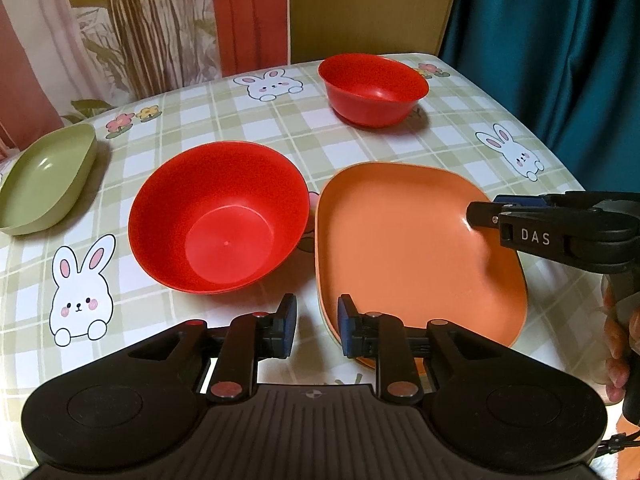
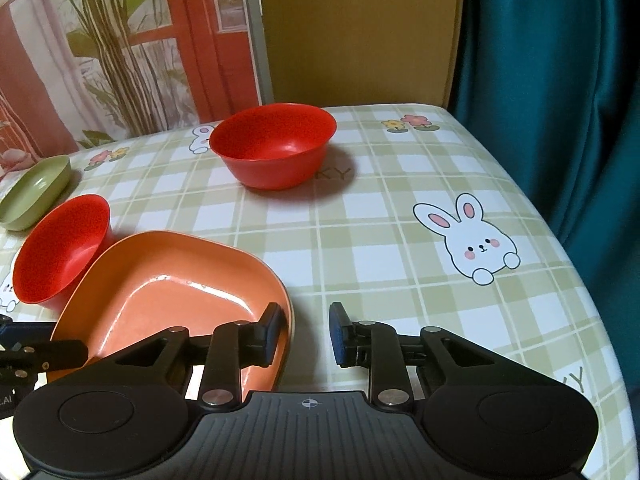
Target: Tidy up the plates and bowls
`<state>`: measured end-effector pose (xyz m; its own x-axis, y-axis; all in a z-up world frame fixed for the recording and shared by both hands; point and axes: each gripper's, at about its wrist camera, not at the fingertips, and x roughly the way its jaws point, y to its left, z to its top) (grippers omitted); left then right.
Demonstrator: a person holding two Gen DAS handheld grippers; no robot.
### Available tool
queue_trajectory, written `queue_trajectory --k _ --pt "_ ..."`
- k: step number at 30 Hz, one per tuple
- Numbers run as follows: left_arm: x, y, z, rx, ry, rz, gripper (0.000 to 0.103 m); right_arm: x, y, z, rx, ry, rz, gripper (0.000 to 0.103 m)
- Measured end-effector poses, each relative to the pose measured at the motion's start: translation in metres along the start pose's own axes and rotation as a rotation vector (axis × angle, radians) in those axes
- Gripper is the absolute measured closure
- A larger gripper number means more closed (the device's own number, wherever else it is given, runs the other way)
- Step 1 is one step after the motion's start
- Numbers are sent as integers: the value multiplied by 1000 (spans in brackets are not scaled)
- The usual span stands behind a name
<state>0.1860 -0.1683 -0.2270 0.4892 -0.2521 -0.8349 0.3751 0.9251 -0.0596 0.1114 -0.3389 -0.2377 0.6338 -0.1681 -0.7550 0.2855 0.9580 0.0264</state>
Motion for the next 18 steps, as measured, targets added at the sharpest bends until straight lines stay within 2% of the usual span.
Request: queue_trajectory --k 4,10,14,18 --pt "4 0 -2 4 -2 1 72 -1 2 1 -6 -3 -9 80" --pt "1 3 -1 -7 -2 -21 72 -2 4 2 -1 1 -2 81" --pt "-15 5 2 5 -48 -73 71 -8 5 5 18 -5 54 81" --pt "-37 12 9 26 -113 -91 71 -18 11 11 16 -29 63 80"
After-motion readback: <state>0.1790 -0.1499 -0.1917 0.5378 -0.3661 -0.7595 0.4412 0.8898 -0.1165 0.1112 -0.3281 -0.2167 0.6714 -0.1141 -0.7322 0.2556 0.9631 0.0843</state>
